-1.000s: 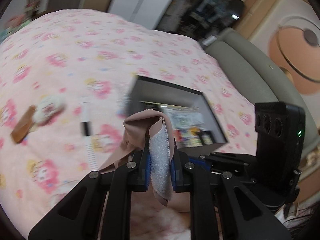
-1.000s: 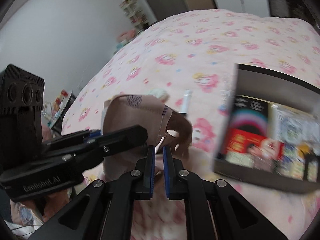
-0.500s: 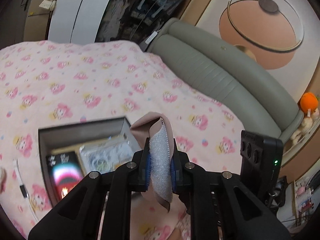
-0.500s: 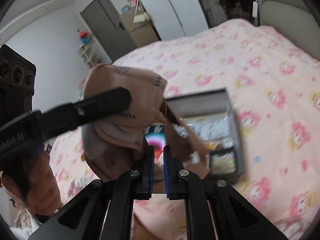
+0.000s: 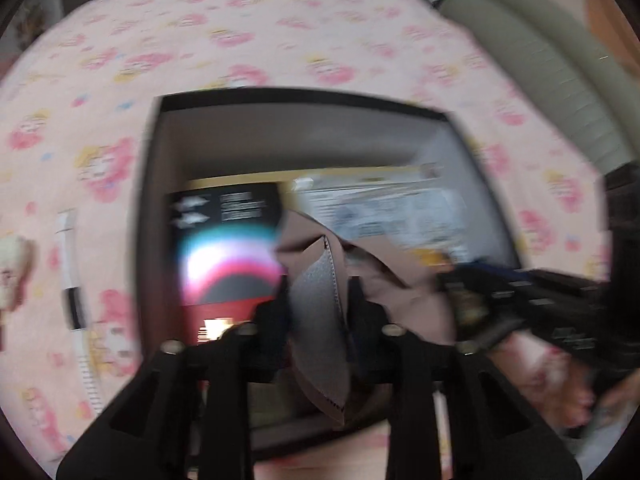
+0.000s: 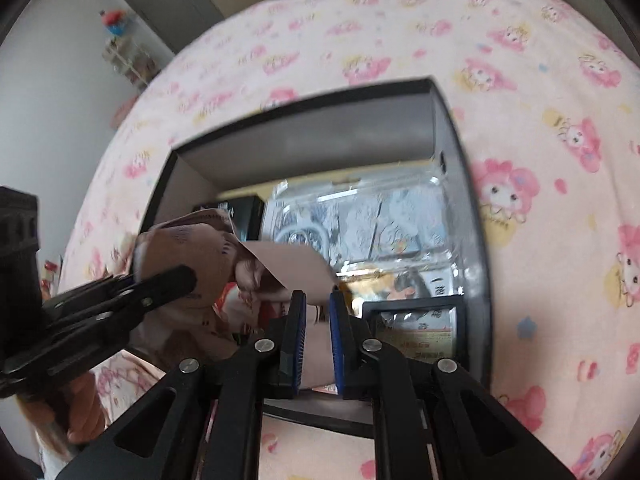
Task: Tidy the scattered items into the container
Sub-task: 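Lift the beige pouch with the left gripper and carry it to the box, then lower the pouch into the box over the red packet, open left gripper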
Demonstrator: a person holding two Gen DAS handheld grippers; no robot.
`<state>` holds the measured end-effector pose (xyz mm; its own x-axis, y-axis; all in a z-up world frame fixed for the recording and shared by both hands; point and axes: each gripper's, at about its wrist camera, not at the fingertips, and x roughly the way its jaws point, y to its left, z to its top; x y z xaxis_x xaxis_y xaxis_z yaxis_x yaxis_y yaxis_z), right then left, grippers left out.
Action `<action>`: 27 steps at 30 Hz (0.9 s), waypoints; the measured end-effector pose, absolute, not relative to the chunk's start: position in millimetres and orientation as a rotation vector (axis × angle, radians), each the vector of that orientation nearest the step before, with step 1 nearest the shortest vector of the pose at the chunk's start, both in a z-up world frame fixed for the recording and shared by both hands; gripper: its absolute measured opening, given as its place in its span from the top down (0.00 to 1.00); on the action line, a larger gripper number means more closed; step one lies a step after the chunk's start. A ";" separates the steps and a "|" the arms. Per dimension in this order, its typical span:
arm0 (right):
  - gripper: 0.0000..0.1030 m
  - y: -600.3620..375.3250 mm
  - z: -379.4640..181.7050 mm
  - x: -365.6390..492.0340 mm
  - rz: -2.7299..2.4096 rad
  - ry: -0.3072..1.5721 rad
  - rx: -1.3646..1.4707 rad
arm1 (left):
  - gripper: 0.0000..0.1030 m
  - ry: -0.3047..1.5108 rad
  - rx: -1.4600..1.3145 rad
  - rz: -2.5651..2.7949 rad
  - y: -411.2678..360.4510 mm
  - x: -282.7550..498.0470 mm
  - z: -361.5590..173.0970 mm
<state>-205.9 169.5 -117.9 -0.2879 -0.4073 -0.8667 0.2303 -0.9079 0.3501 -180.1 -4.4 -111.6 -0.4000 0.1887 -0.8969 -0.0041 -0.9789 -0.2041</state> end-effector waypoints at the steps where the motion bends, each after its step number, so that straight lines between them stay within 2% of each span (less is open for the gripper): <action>1: 0.91 166.6 -119.2 -208.2 -2.224 -0.208 1.580 | 0.60 -0.228 -1.666 2.561 -7.4 -179.6 -110.9; 5: 0.91 150.1 -112.0 -221.5 -2.211 -0.131 1.579 | 0.58 -0.284 -1.575 2.654 -20.8 -171.3 -90.6; 8: 0.91 134.7 -114.0 -230.2 -2.190 -0.139 1.586 | 0.59 -0.250 -1.549 2.591 -11.8 -169.8 -94.2; 15: 0.91 111.4 -152.9 -215.0 -2.071 -0.046 1.659 | 0.60 -0.222 -1.782 2.438 -0.7 -178.2 -145.1; 19: 0.91 111.8 -167.3 -212.1 -2.106 0.039 1.738 | 0.61 -0.251 -1.832 2.437 -7.1 -183.4 -143.1; 22: 0.90 114.8 -169.3 -213.6 -2.108 0.022 1.740 | 0.61 -0.220 -1.834 2.445 -7.1 -184.5 -141.3; 25: 0.90 115.4 -169.4 -213.4 -2.124 0.025 1.729 | 0.59 -0.201 -1.752 2.497 -7.2 -175.3 -131.5; 27: 0.86 116.5 -166.1 -210.7 -2.153 0.044 1.714 | 0.52 -0.199 -1.684 2.531 -7.6 -166.2 -121.7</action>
